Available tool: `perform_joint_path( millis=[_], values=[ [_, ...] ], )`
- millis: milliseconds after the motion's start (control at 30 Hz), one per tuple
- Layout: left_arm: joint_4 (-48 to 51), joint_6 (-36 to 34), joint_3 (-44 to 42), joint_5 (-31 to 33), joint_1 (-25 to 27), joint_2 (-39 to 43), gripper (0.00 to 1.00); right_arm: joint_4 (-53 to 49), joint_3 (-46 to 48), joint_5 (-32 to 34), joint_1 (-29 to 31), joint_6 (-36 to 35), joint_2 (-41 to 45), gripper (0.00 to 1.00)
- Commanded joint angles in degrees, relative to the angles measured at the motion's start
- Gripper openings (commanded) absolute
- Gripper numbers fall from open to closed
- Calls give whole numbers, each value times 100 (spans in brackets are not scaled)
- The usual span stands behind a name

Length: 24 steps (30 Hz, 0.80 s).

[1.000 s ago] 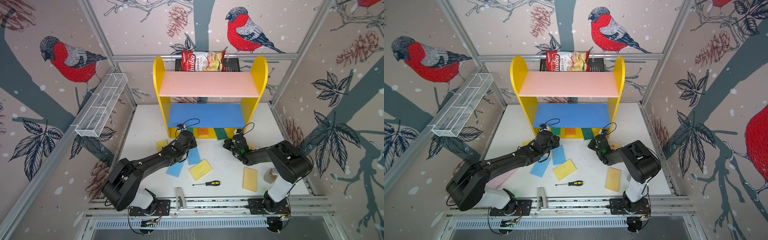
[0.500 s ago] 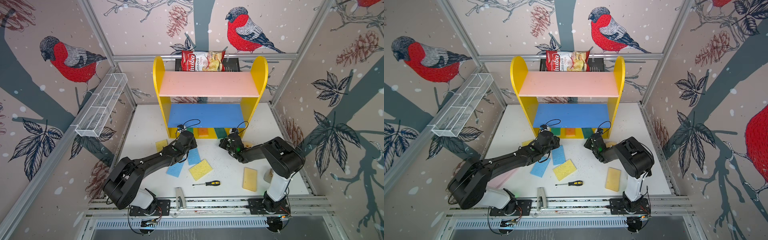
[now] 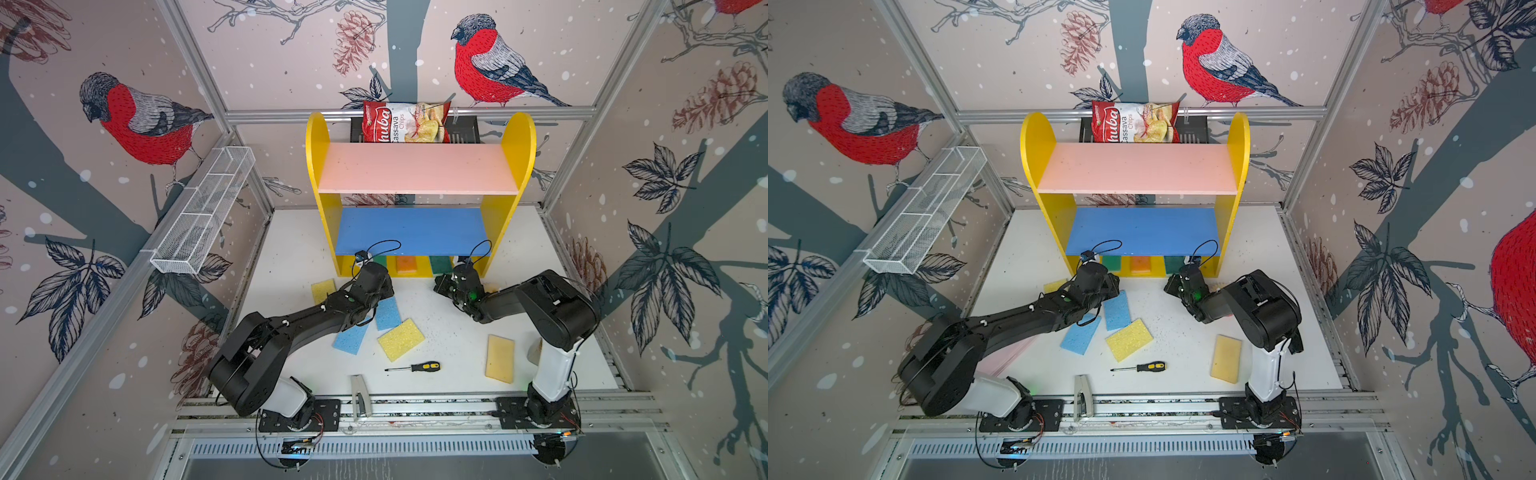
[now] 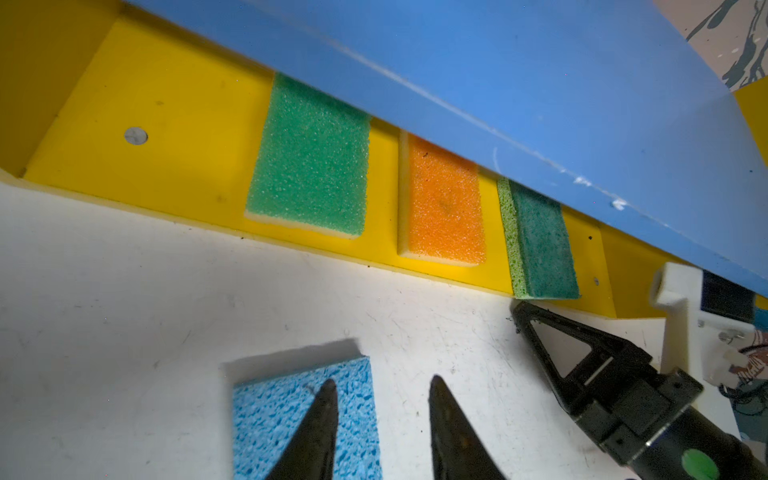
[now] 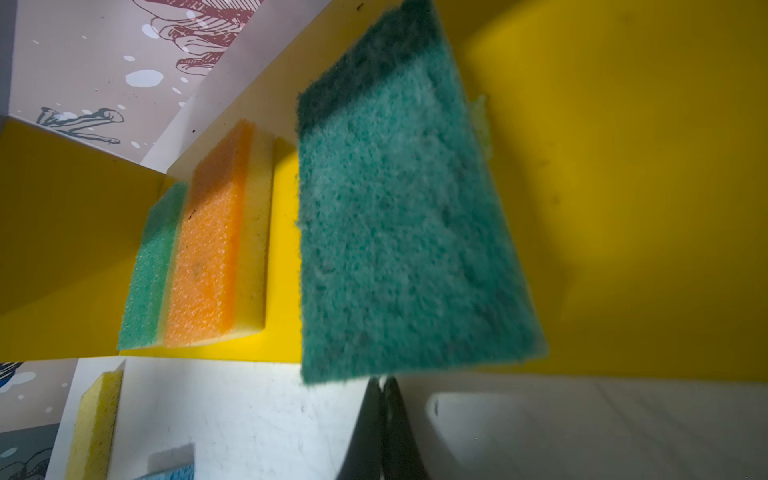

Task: Place and organize the cleaning sponges onto the shelf
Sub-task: 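Stand the dark-green sponge upright against the shelf base with the right gripper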

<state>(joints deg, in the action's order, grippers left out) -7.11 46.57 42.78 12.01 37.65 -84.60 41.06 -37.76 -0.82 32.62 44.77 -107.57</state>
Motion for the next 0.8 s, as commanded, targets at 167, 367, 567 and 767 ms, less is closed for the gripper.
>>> perform_joint_path(
  millis=[167, 367, 567, 767],
  values=[
    [-91, 11, 57, -50, -3, -74, 37, 712, 1023, -135, -214, 355, 442, 2],
    [-114, 15, 80, -97, -8, -136, 37, 1546, 1360, -791, -751, 900, 54, 2],
    [-40, 27, 55, -73, -3, -71, 37, 2037, 1192, -940, -793, 1232, -638, 2],
    [30, 33, 26, -10, -3, 24, 37, 2581, 1256, -968, -771, 1468, -935, 3]
  ],
)
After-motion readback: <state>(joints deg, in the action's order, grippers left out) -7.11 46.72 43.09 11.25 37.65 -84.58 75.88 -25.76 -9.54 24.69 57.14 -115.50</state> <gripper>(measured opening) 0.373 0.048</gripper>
